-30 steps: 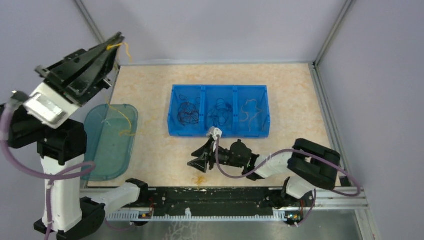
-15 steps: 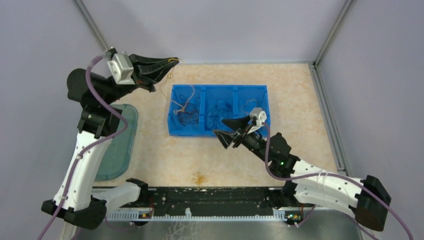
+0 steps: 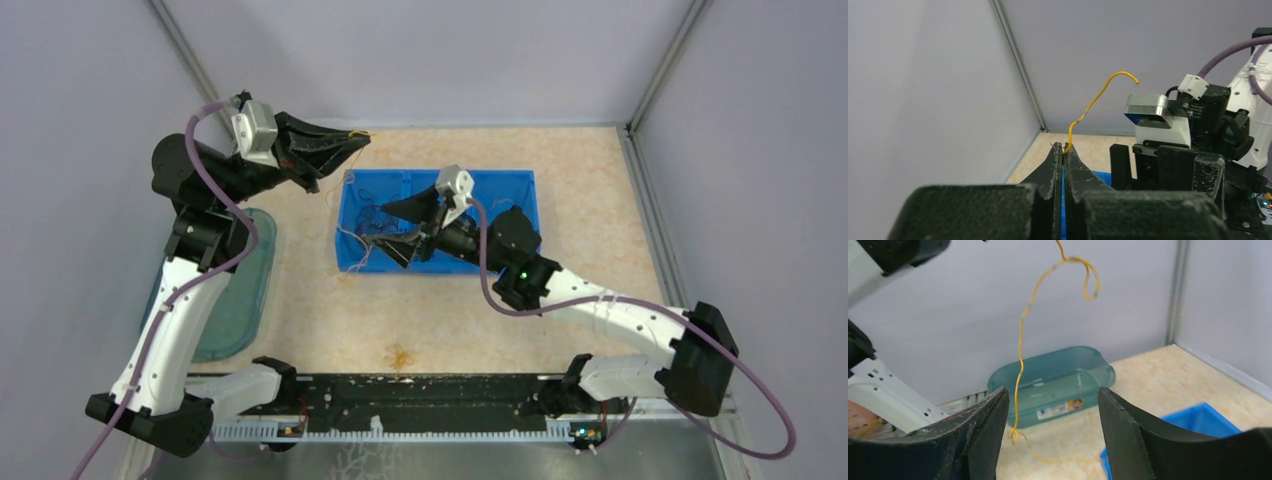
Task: Untangle the cables
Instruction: Place the cable in the bin.
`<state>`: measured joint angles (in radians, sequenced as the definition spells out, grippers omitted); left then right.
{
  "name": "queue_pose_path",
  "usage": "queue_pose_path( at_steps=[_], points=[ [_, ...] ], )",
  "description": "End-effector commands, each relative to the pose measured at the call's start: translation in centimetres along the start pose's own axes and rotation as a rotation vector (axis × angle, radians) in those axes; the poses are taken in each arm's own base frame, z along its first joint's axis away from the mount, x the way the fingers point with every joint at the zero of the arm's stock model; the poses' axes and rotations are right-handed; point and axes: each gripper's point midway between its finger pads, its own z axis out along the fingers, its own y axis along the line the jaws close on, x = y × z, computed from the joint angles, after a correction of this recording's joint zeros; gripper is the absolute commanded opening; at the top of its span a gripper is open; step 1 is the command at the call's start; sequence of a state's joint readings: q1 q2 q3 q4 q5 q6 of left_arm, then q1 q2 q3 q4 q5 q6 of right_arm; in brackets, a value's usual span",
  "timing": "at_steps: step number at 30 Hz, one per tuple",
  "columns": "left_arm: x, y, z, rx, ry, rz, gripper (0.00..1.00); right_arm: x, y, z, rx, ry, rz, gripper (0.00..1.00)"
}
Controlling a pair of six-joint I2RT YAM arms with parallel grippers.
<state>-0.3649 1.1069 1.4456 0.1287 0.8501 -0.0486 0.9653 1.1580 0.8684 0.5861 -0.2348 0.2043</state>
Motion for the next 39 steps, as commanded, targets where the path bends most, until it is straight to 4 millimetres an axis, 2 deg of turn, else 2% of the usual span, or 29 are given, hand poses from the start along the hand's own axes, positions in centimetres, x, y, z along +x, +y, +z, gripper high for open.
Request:
queue_pose_path(
  at_steps=[1, 5, 10, 12, 14, 17, 18, 22, 25, 29, 31, 32, 36, 39],
  points=[
    [-0.2, -1.8, -0.6, 0.048, -0.001, -0.038, 0.00, -3.2, 3.0, 2.7, -0.198, -0.075, 0.000, 0.66],
    [-0.2, -2.2, -0.9, 0.050, -0.002, -0.033, 0.00, -1.9, 4.2, 4.0, -0.288, -0.038, 0.073, 0.60],
    [-0.1, -2.6, -1.1, 0.060, 0.000, -0.032, 0.00, 0.2, 4.7, 4.3, -0.333, 0.027, 0.129, 0.53],
    [-0.2, -2.7, -1.2, 0.060, -0.002, -0.032, 0.00, 0.4, 4.8, 4.3, -0.344, 0.036, 0.131, 0.51],
    [-0.2, -2.8, -1.2, 0.062, -0.001, -0.034, 0.00, 0.7, 4.7, 4.4, -0.340, 0.047, 0.134, 0.39],
    [-0.2, -2.9, -1.4, 0.059, -0.002, -0.037, 0.00, 0.7, 4.0, 4.7, -0.297, 0.045, 0.117, 0.08],
    [-0.2, -2.9, -1.4, 0.054, -0.002, -0.038, 0.00, 0.5, 3.7, 4.6, -0.276, 0.032, 0.111, 0.00],
    [0.9, -2.9, -1.9, 0.028, 0.020, -0.045, 0.03, -1.3, 1.1, 3.6, -0.124, -0.031, 0.079, 0.00],
    [3.2, -2.7, -2.5, -0.005, 0.071, -0.063, 0.07, -2.7, -2.4, 1.2, 0.042, -0.088, 0.088, 0.00],
    [7.5, -2.6, -3.4, -0.035, 0.188, -0.124, 0.10, -4.2, -7.0, -3.8, 0.257, -0.159, 0.105, 0.00],
    [10.0, -2.9, -3.9, -0.038, 0.260, -0.193, 0.17, -4.1, -8.8, -6.5, 0.350, -0.168, 0.097, 0.00],
    [11.0, -3.0, -4.1, -0.035, 0.287, -0.215, 0.22, -4.3, -9.5, -7.6, 0.391, -0.173, 0.091, 0.00],
    [13.9, -4.9, -4.3, 0.085, 0.394, -0.248, 0.60, -4.5, -11.4, -11.5, 0.551, -0.156, 0.034, 0.00],
    [15.0, -5.1, -4.3, 0.123, 0.457, -0.237, 0.75, -4.6, -12.6, -14.1, 0.671, -0.120, -0.044, 0.00]
  ],
)
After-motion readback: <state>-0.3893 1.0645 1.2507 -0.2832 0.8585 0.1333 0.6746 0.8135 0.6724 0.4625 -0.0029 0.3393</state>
